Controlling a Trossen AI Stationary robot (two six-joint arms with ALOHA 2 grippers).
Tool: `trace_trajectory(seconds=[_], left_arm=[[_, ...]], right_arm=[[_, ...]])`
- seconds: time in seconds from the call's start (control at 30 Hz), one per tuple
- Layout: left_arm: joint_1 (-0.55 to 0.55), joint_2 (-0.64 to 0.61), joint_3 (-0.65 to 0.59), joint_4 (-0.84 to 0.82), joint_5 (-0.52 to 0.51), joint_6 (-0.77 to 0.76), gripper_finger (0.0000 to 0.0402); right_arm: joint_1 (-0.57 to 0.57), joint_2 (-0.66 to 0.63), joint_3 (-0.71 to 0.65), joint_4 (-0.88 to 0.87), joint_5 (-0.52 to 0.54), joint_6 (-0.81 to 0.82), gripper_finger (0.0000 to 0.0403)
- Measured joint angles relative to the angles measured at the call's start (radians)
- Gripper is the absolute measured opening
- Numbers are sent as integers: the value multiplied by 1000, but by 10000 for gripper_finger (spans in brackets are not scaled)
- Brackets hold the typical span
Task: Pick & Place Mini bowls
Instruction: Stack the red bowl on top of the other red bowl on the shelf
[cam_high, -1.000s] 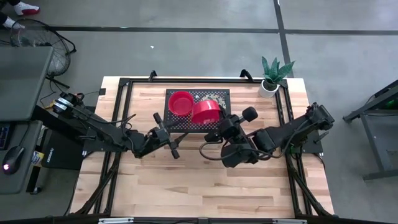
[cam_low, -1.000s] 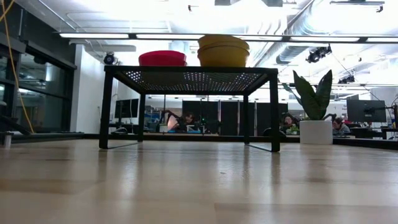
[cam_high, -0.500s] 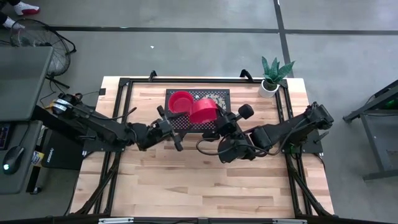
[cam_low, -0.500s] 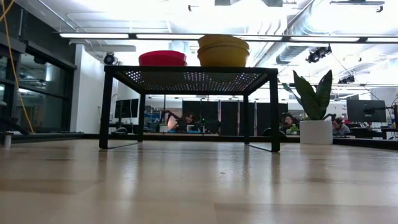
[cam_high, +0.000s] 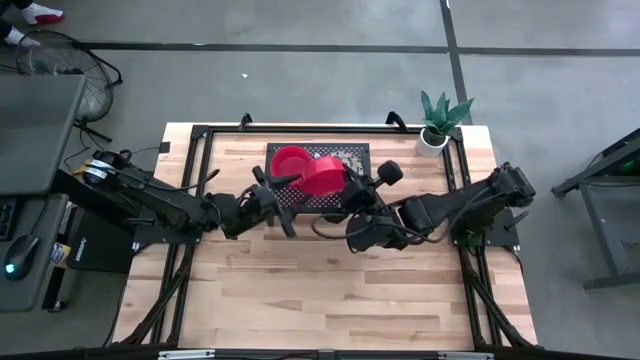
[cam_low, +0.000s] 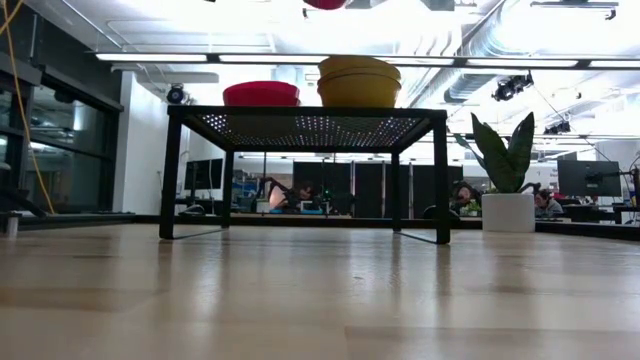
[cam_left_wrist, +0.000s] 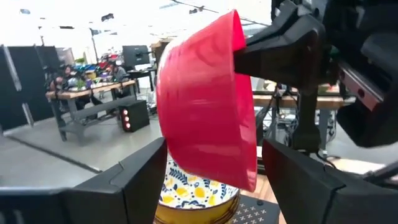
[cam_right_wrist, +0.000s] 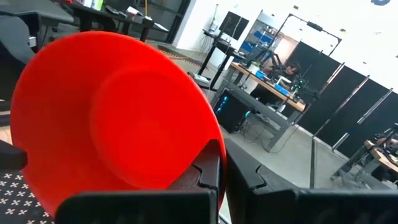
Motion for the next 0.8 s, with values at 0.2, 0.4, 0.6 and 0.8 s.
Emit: trace_trajectory(seconds=[0.2, 0.4, 0.6, 0.8], left_arm=[[0, 0, 0, 1, -25, -49, 216], [0, 0, 0, 0, -64, -76, 145], [0, 0, 0, -2, -129, -128, 77], [2, 0, 0, -3, -191, -131, 12]], right_arm=[[-14, 1, 0, -1, -29, 0, 0], [-33, 0, 1, -1, -73, 0, 0], [-33, 0, 1, -1, -97, -17, 0], [-33, -1, 1, -2, -107, -27, 1]])
